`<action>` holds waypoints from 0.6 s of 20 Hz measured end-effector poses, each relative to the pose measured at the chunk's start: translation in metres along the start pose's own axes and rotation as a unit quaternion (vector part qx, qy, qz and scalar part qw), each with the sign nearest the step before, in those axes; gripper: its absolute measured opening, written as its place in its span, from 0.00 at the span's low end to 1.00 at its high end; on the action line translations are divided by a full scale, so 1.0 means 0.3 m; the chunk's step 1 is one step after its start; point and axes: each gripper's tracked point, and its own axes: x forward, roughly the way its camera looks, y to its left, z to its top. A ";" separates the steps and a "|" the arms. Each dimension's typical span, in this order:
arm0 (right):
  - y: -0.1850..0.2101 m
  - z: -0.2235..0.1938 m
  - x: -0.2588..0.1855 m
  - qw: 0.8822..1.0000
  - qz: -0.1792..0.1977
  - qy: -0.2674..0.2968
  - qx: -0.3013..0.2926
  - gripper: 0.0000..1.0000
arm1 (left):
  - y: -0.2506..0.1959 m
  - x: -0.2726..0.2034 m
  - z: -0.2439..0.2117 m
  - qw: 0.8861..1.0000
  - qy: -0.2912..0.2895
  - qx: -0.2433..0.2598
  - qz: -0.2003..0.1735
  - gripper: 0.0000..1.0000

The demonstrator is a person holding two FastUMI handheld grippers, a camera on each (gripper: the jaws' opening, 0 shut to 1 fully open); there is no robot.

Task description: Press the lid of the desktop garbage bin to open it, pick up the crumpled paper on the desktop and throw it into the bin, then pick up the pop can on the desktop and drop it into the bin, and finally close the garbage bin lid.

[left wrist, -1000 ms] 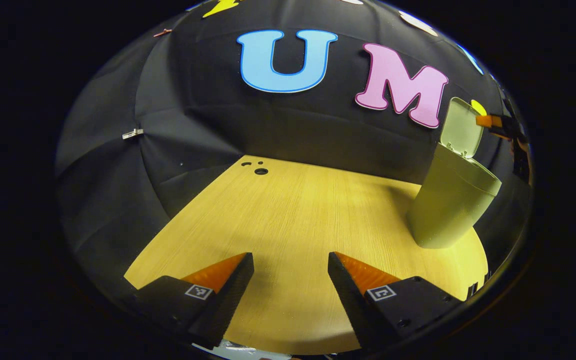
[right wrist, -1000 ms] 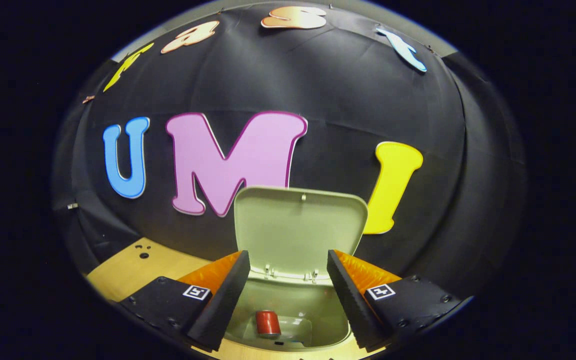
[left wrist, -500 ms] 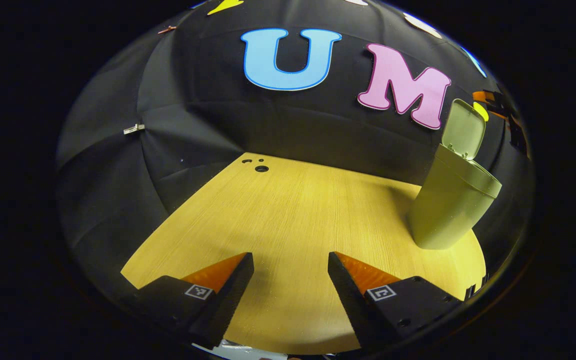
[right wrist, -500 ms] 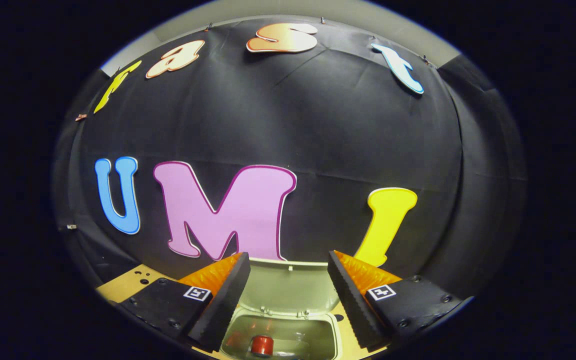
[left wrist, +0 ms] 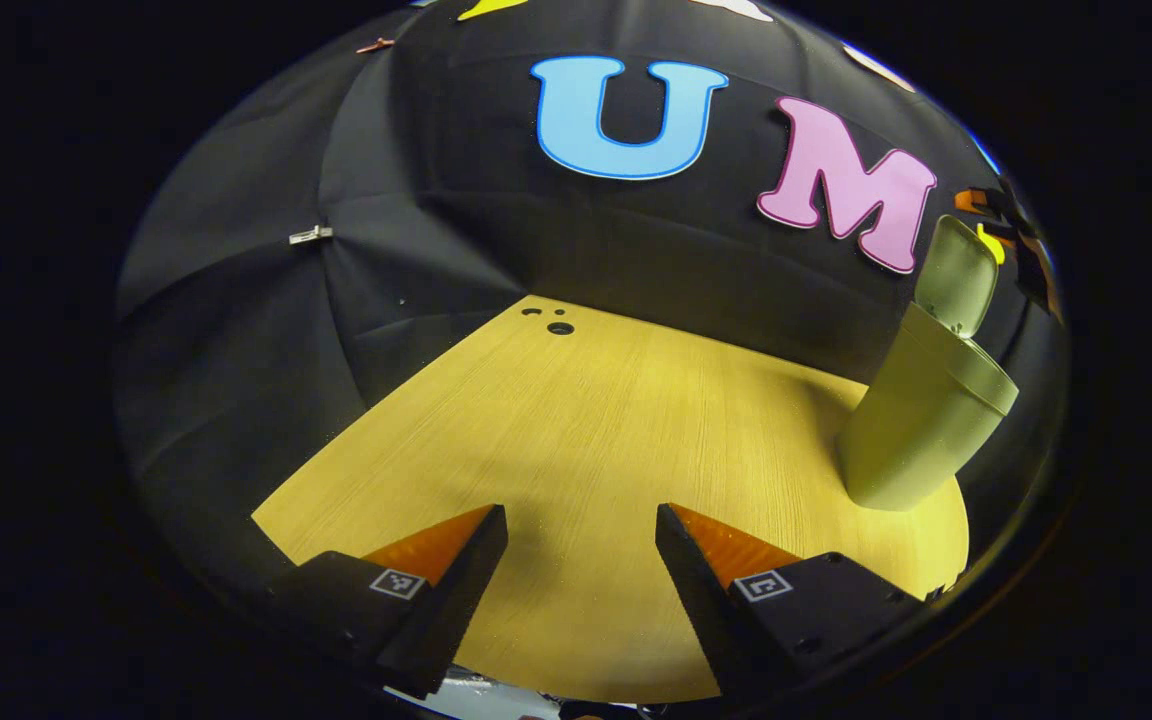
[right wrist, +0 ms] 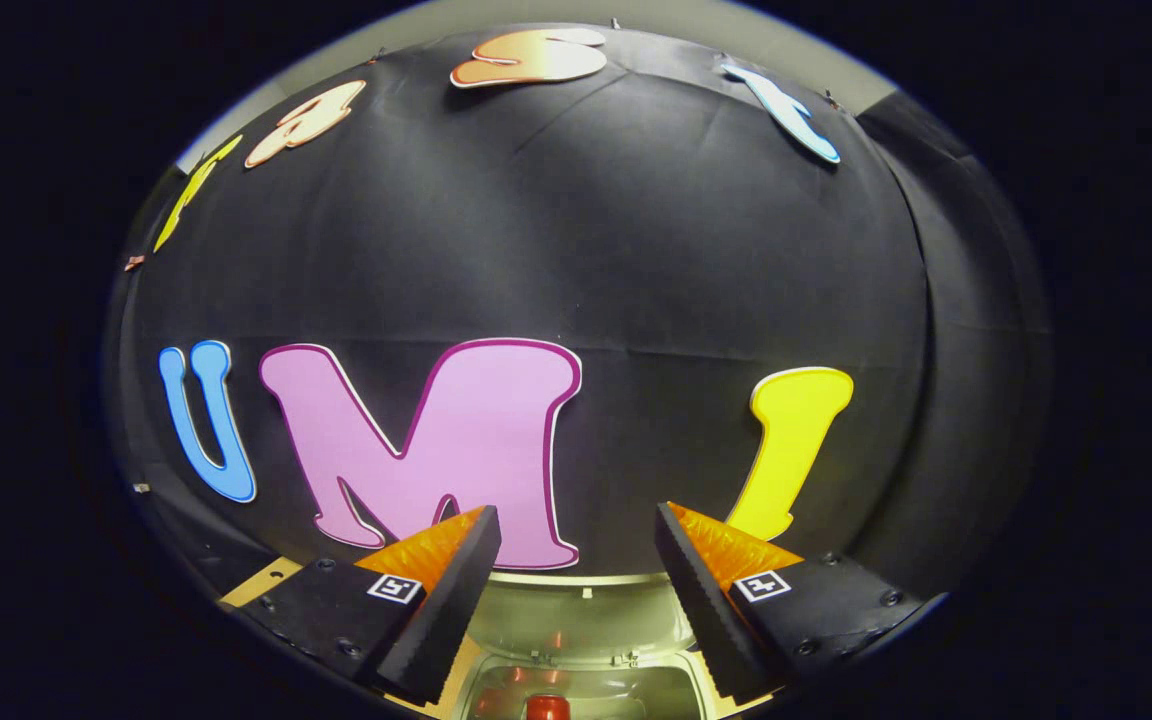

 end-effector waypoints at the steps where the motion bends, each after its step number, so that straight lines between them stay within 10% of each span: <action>1: 0.000 -0.023 0.007 1.000 0.002 0.011 0.003 0.97 | 0.000 -0.008 -0.009 1.000 -0.001 -0.004 0.005 0.96; 12: 0.005 -0.092 -0.057 0.998 0.042 0.054 -0.001 0.98 | -0.165 -0.044 -0.036 1.000 -0.012 -0.022 0.012 0.96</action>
